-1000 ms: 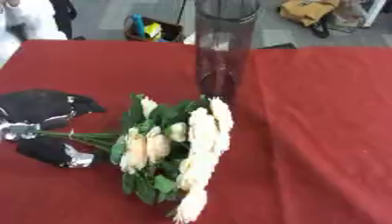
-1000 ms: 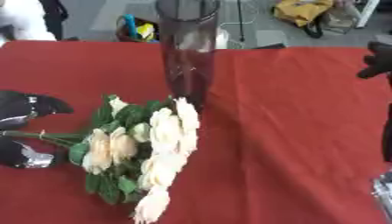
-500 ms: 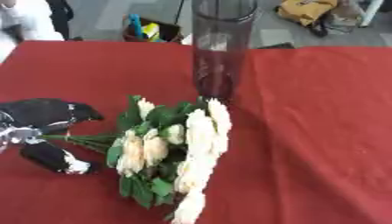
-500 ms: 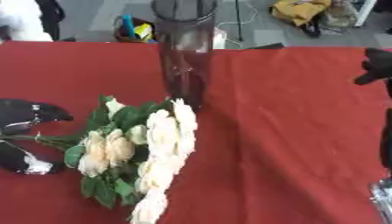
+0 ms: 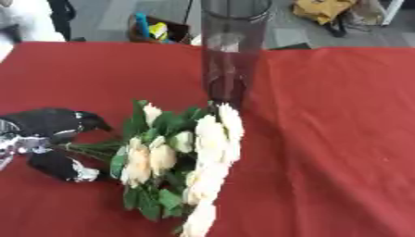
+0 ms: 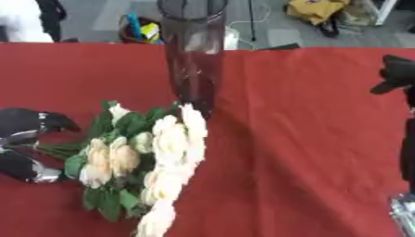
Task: Arrange flowers into the vase.
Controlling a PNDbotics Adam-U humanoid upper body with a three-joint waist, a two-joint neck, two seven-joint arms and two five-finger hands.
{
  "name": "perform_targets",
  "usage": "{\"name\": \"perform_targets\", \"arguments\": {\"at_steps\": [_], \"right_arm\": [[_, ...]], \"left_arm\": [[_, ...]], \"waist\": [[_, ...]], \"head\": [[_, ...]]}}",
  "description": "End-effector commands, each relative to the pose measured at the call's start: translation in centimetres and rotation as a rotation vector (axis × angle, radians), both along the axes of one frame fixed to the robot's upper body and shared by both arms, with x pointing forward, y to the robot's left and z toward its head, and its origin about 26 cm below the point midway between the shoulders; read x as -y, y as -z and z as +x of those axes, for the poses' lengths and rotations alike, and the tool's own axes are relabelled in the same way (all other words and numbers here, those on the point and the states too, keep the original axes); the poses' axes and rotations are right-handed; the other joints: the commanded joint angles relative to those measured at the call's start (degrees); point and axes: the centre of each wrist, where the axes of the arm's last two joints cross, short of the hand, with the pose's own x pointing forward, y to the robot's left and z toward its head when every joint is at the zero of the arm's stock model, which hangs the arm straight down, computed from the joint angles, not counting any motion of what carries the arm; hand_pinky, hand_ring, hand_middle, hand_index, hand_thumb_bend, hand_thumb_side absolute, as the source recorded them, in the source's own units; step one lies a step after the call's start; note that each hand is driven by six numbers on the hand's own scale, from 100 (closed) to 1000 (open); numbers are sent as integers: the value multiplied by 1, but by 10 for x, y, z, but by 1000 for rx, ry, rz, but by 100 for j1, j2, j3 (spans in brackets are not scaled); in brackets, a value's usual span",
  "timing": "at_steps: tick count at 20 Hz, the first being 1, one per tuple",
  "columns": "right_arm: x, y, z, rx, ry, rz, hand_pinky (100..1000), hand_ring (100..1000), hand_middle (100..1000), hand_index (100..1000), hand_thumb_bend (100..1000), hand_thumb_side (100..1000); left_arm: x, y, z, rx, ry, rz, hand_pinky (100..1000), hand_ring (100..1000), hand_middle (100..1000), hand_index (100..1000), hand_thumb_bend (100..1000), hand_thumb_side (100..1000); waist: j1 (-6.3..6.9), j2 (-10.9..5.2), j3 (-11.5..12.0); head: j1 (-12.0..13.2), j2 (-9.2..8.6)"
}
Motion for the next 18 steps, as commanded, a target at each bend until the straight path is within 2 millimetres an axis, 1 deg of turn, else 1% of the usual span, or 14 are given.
{"name": "perform_targets", "arguments": {"at_steps": [1, 3, 4, 7, 8, 12, 18], "right_arm": [[-1, -6, -1, 20, 2, -10, 777, 811, 462, 733, 100, 1000], [-1, -6, -1, 18, 3, -11, 778, 811, 461, 733, 100, 1000], [-1, -6, -1, 17, 4, -10, 779, 811, 460, 733, 100, 1000], [-2, -5, -1, 15, 5, -10, 780, 812, 459, 733, 100, 1000], [-3, -5, -1, 14, 5, -11, 780, 812, 459, 733, 100, 1000], [-3, -5, -1, 12, 7, -11, 782, 813, 458, 733, 100, 1000], [-5, -4, -1, 2, 8, -16, 785, 815, 455, 734, 100, 1000]], "left_arm": [[-3, -10, 2, 23, -3, -7, 661, 795, 870, 938, 491, 805], [-4, -9, 3, 20, -1, -11, 654, 780, 865, 933, 485, 799], [-4, -8, 3, 19, -1, -13, 646, 729, 856, 927, 482, 791], [-5, -6, 5, 15, -3, -18, 641, 715, 828, 920, 469, 782], [-5, -6, 5, 15, -5, -22, 627, 693, 795, 904, 460, 777], [-7, -4, 8, 16, -16, -41, 603, 664, 748, 874, 441, 759], [-4, -6, 6, 46, -1, -56, 583, 630, 704, 810, 415, 729]], "waist": [[15, -96, -9], [14, -87, -11], [13, -82, -11], [13, -62, -19], [14, -55, -25], [16, -29, -33], [18, -7, -14]], "head": [[37, -75], [39, -80], [39, -85], [42, -99], [45, -102], [47, -112], [44, -110]]}}
